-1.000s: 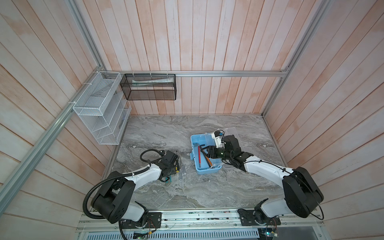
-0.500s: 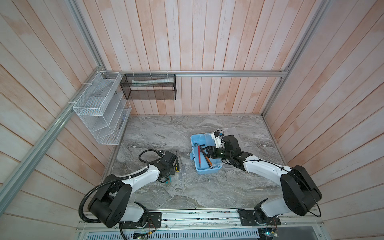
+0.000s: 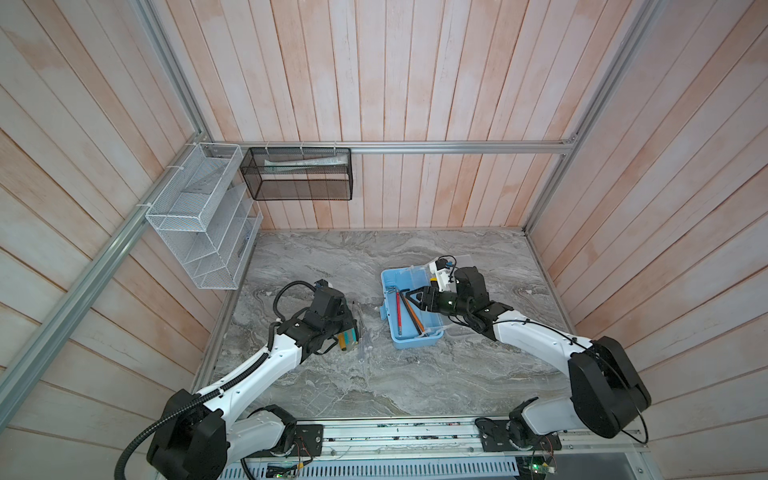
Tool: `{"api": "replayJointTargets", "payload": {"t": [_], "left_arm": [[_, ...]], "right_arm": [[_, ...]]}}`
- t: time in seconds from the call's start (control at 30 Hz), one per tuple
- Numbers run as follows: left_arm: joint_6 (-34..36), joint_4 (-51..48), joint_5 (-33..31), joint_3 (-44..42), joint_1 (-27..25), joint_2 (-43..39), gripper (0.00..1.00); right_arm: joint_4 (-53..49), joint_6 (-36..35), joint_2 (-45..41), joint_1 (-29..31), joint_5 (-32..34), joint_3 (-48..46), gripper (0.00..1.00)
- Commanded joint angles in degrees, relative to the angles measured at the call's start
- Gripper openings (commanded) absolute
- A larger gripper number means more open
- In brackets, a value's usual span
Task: Pack the tool kit
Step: 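Carry the teal knife into the box and open the left gripper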
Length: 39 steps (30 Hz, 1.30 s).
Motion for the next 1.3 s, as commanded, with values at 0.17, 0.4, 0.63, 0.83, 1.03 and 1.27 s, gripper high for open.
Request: {"api": "replayJointTargets", "payload": {"t": [0.17,0.4,0.63,0.83,1.03,1.27], "left_arm": [[-2.7,18.0,6.3,14.1,-7.7,14.1,0.23],[-4.2,23.3,10.6,27.3,-12.0,29.3,0.23],[-7.7,23.6,10.0,33.7,-13.1,39.0,0.22],[-9.6,22.1,7.1,35.1,-13.3,42.5,0.23],[-10.2,20.0,5.8,36.6,-13.6,45.0,0.32],[-10.0,19.5,5.7,37.8,-13.9,46.5,0.39]], "right_arm": [[-1.7,0.5,-8.7,-5.7,1.3,-0.4,0.58],[-3.8,0.2,-14.0,-10.7,1.6,-2.2,0.58],[-4.3,0.2,-16.2,-12.3,1.4,-3.9,0.58],[-3.6,0.3,-16.4,-13.0,1.0,-5.3,0.58],[-2.5,0.3,-15.6,-13.6,0.3,-6.6,0.58],[-2.2,0.3,-15.2,-13.8,-0.1,-7.0,0.58]]}}
